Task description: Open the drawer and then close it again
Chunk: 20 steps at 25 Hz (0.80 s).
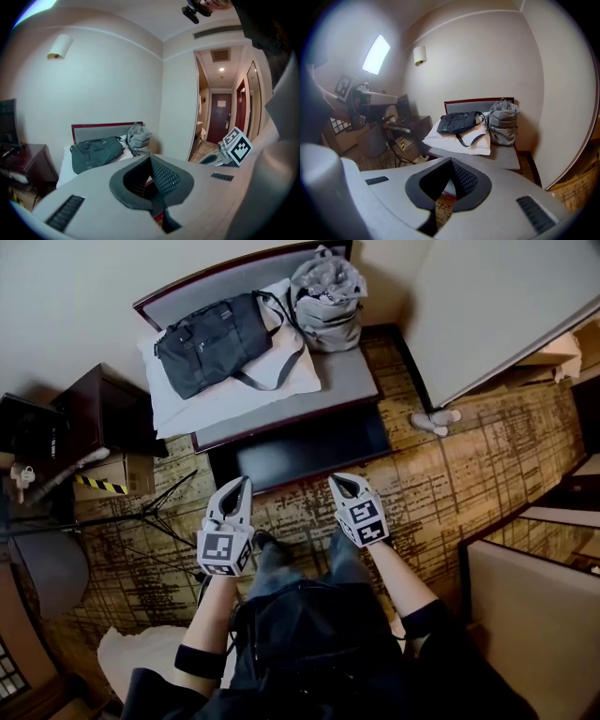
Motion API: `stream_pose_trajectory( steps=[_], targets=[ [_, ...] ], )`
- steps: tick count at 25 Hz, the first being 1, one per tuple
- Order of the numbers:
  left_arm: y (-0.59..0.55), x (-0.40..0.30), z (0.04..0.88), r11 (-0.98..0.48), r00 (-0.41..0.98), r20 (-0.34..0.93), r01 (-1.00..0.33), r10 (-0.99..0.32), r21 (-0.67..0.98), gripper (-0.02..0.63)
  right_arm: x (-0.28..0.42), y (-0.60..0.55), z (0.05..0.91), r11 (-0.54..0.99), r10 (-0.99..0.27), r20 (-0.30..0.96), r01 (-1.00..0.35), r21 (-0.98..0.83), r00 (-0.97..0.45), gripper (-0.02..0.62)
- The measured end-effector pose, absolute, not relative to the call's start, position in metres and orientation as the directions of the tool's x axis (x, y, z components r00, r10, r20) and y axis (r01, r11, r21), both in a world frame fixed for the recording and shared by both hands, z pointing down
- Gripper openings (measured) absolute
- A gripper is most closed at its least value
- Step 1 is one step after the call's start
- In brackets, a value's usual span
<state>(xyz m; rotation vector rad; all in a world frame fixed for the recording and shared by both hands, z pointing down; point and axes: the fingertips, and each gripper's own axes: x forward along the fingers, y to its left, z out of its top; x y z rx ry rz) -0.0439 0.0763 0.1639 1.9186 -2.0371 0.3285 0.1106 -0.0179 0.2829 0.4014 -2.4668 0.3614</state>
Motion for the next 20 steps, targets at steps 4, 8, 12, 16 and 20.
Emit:
stream_pose_trajectory(
  steps=[4,8,12,16,20],
  targets=[
    [0.066,-0.042,0.182,0.043,-0.022,0.395,-0.998,-0.918,0.042,0.003,0.113,0.004,0.329,0.914,-0.148,0.666,-0.358,-0.190,-0.731,0.003],
    [0.057,-0.035,0.212,-0.007,0.024,0.416,-0.999,-0.909,0.041,0.003,0.114,0.023,0.379,0.911,-0.114,0.724,-0.363,-0.198,-0.680,0.005],
    [0.045,-0.022,0.243,-0.094,0.103,0.448,-0.995,-0.888,0.042,0.003,0.112,0.036,0.430,0.888,-0.093,0.764,-0.400,-0.227,-0.639,0.005],
    [0.036,-0.014,0.286,-0.145,0.149,0.455,-0.988,-0.878,0.044,0.003,0.106,0.046,0.490,0.863,-0.083,0.788,-0.439,-0.249,-0.610,0.003],
    [0.029,-0.014,0.330,-0.100,0.114,0.435,-0.993,-0.893,0.056,0.003,0.103,0.057,0.566,0.837,-0.062,0.806,-0.470,-0.279,-0.589,0.002]
  ],
)
